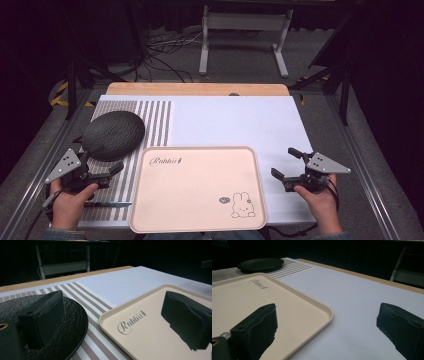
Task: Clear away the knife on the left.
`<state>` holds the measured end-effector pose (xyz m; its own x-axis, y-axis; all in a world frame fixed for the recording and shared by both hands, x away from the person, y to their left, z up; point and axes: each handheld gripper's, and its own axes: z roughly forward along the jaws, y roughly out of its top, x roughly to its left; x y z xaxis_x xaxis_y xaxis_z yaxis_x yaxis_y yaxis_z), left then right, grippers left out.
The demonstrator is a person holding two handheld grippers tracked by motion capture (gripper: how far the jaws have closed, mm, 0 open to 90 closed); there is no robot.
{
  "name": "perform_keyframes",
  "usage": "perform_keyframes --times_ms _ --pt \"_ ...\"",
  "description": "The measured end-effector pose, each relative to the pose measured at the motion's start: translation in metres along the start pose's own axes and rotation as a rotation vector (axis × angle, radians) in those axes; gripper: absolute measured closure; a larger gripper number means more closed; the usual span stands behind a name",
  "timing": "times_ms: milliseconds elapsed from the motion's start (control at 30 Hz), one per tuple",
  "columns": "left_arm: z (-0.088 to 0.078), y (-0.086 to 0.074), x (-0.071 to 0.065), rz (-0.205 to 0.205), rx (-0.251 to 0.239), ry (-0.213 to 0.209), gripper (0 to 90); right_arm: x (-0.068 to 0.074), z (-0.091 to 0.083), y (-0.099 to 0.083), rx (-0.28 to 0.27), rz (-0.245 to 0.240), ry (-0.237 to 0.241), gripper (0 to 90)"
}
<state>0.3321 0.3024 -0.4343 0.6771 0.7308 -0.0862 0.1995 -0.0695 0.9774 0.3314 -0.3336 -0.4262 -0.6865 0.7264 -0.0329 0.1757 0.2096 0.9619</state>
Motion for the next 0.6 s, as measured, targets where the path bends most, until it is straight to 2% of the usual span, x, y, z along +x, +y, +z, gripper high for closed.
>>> perform_keyframes --times_ms 233,433,467,533,600 --pt "0.001 0.002 0.000 -0.003 0.004 -0.007 6.5 -0.001 -0.001 -0.002 0.004 0.007 -0.001 3.4" --pt "-0.001 0.009 -0.002 0.019 0.033 -0.024 7.5 -0.001 -0.002 -0.002 -0.005 0.013 -0.001 3.5" --pt "-0.001 0.010 -0.002 0.024 0.040 -0.029 7.5 -0.001 -0.002 -0.002 -0.005 0.013 -0.001 3.5" --pt "-0.003 0.015 -0.002 0.039 0.091 -0.040 8.5 -0.002 -0.001 -0.002 0.001 0.015 -0.001 3.6" --pt "-0.005 0.018 0.000 0.057 0.122 -0.041 10.2 -0.001 0.000 -0.003 0.008 0.011 0.003 3.7"
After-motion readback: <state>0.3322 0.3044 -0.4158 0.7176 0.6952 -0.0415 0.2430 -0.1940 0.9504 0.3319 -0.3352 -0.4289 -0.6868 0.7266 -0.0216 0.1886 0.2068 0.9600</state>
